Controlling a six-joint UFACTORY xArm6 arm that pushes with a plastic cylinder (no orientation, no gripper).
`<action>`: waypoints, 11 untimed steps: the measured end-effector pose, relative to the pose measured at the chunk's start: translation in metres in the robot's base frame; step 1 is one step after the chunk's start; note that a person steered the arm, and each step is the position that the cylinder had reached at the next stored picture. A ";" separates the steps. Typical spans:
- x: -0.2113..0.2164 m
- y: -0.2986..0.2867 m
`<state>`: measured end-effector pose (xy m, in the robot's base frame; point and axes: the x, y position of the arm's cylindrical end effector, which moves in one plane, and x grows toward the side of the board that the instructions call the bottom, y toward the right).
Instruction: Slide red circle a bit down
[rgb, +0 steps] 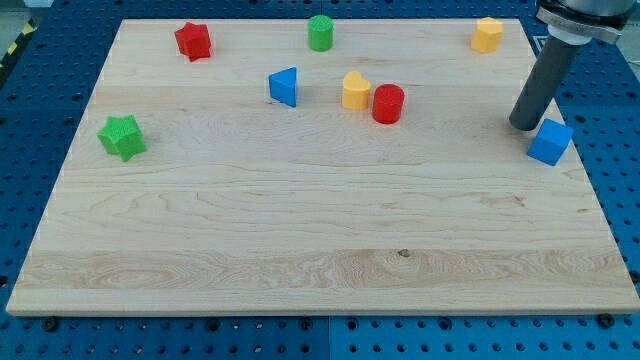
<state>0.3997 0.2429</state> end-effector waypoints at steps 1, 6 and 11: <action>0.000 0.000; -0.048 -0.119; -0.055 -0.145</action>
<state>0.3449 0.0982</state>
